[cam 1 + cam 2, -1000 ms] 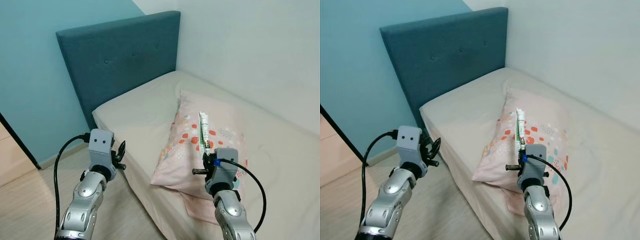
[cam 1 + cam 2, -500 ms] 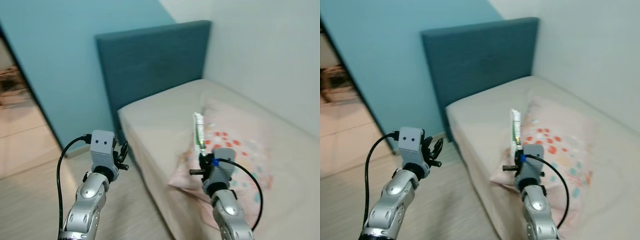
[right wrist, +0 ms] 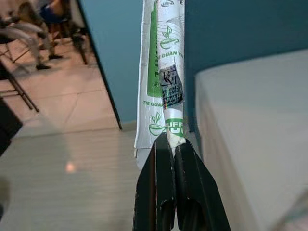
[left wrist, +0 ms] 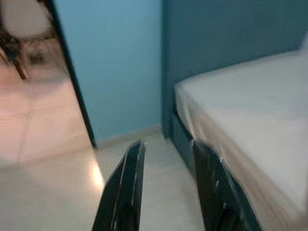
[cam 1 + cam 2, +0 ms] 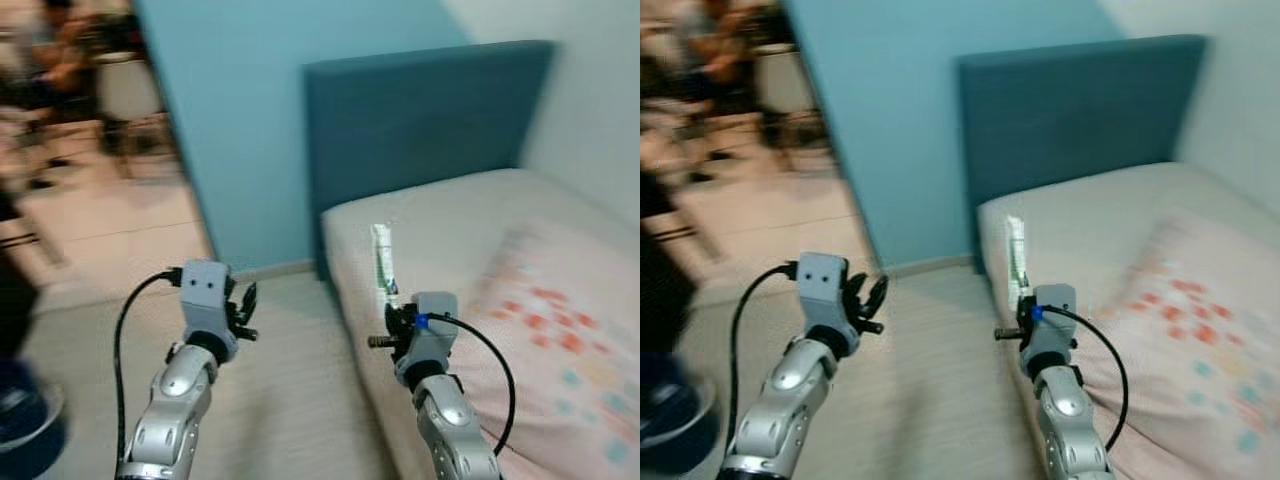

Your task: Clean up the room

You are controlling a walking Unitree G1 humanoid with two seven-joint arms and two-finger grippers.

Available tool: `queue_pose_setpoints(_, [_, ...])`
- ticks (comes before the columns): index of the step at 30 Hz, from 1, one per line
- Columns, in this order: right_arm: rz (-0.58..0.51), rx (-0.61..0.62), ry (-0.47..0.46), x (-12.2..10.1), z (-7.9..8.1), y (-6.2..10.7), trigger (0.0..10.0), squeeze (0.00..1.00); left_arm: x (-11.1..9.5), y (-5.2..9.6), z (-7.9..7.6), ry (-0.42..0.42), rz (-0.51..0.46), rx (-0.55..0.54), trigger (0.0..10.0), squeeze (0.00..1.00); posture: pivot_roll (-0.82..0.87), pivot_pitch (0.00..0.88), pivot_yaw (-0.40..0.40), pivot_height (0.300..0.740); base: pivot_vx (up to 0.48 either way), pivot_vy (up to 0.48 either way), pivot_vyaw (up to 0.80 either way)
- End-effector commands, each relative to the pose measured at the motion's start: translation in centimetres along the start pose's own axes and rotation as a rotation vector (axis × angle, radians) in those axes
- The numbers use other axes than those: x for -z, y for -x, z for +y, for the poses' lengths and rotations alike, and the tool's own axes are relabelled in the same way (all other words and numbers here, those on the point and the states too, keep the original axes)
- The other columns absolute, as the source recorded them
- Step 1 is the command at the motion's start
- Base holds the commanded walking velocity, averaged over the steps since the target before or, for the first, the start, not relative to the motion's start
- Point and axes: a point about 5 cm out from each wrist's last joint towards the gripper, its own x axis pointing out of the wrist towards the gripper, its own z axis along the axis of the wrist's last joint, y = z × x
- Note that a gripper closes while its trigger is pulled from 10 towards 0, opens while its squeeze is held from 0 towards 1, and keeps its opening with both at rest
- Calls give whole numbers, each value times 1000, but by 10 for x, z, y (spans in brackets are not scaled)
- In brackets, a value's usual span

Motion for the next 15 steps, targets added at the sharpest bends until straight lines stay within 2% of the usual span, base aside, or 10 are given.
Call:
queue_pose_setpoints(1, [31, 4, 0, 6, 1, -1, 10000, 0, 8, 0, 7, -20, 52, -32, 10000, 0, 70, 0, 9, 740, 0, 0, 800])
queue_pose_setpoints(8, [107, 33, 14, 21, -6, 2, 10000, 0, 15, -2, 10, -33, 95, -52, 10000, 0, 72, 0, 2, 740, 0, 0, 800])
queue_pose_setpoints(11, [168, -6, 42, 29, -5, 4, 10000, 0, 17, 0, 9, -23, 108, -51, 10000, 0, 70, 1, 2, 740, 0, 0, 800])
queue_pose_setpoints(13, [284, -61, 124, 46, -5, 8, 10000, 0, 23, 3, 8, -16, 133, -46, 10000, 0, 72, 4, 1, 740, 0, 0, 309])
queue_pose_setpoints(14, [303, -83, 162, 50, -5, 10, 10000, 0, 27, 4, 8, -15, 151, -39, 10000, 0, 77, 4, 1, 740, 0, 0, 0])
queue_pose_setpoints(15, [303, -83, 162, 50, -5, 10, 10000, 0, 27, 4, 8, -15, 151, -39, 10000, 0, 77, 4, 1, 740, 0, 0, 0])
